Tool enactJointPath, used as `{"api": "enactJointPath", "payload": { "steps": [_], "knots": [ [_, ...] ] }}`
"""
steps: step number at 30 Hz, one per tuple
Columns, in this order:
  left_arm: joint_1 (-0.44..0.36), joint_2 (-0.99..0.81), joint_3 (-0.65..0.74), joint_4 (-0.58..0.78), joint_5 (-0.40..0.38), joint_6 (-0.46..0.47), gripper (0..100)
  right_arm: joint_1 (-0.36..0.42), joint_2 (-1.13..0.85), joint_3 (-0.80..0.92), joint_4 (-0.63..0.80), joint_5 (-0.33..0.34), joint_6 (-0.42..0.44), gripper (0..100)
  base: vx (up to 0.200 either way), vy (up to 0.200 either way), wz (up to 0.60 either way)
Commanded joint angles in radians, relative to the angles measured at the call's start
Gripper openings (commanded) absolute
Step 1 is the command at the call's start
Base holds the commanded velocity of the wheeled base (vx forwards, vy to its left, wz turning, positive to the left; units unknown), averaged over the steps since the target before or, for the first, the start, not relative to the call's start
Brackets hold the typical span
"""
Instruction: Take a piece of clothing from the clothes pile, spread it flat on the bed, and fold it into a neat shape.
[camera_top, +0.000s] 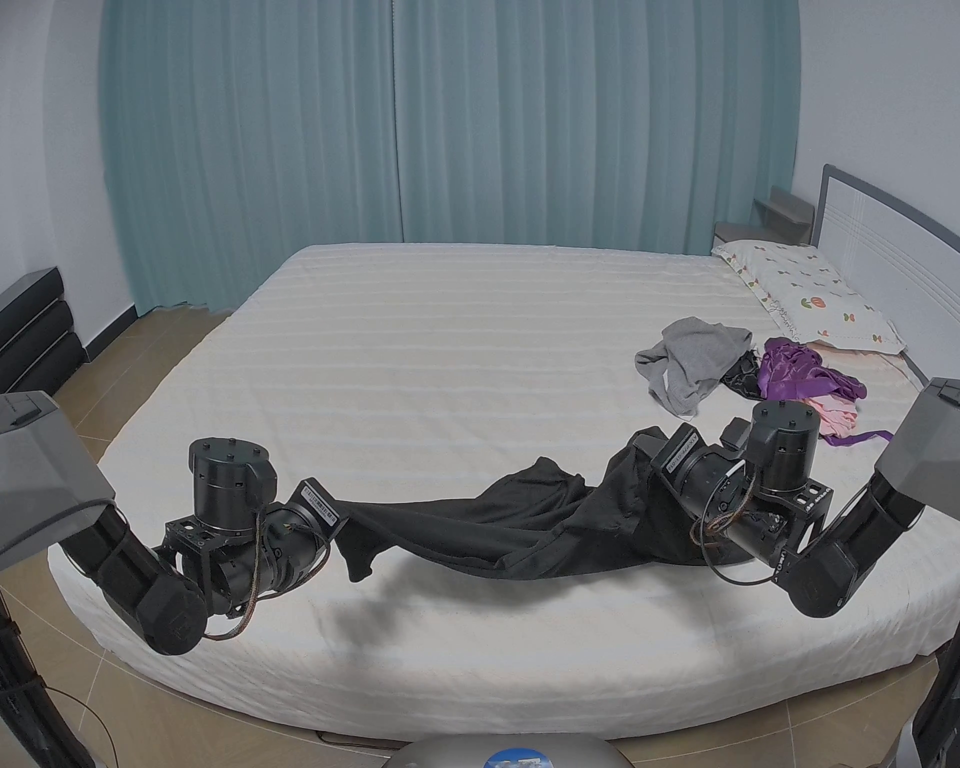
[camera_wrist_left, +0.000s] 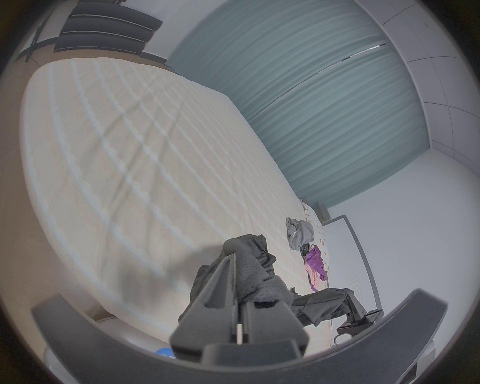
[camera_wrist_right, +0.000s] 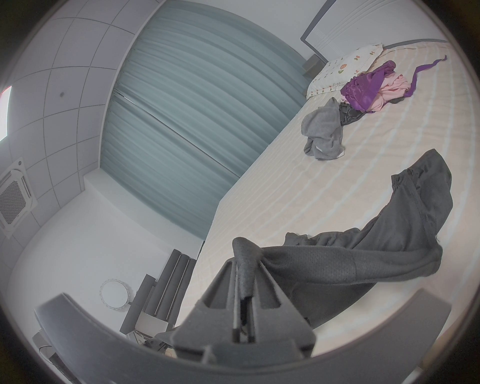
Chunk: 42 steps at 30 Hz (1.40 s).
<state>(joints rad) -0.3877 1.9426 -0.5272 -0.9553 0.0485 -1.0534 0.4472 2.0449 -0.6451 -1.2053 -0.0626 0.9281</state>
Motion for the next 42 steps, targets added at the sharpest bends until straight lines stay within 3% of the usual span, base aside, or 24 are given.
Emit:
{"api": "enactJointPath", "payload": {
  "steps": [1, 19, 32, 37, 38, 42],
  "knots": [
    [-0.002, -0.001, 0.001, 0.000, 0.002, 0.000, 0, -0.001, 0.000, 0.002, 0.000, 0.000, 0.000, 0, 0.000, 0.200, 0.00],
    [-0.010, -0.019, 0.016, 0.007, 0.007, 0.003, 0, -0.022, -0.057, 0.087, 0.000, 0.000, -0.008, 0, -0.022, 0.011, 0.00],
    [-0.034, -0.269, 0.069, 0.101, 0.025, 0.012, 0, -0.005, -0.311, 0.240, 0.013, -0.002, -0.037, 0, -0.200, 0.000, 0.00],
    [-0.051, -0.352, 0.066, 0.155, 0.028, 0.020, 0, -0.005, -0.404, 0.252, 0.020, -0.003, -0.060, 0, 0.000, 0.000, 0.00],
    [-0.056, -0.435, 0.041, 0.198, 0.034, 0.078, 0, -0.005, -0.500, 0.229, 0.075, -0.003, -0.080, 0, 0.000, 0.000, 0.00],
    [-0.054, -0.501, -0.034, 0.268, 0.050, 0.145, 0, -0.018, -0.621, 0.122, 0.217, -0.003, -0.118, 0, 0.000, 0.000, 0.00]
  ]
}}
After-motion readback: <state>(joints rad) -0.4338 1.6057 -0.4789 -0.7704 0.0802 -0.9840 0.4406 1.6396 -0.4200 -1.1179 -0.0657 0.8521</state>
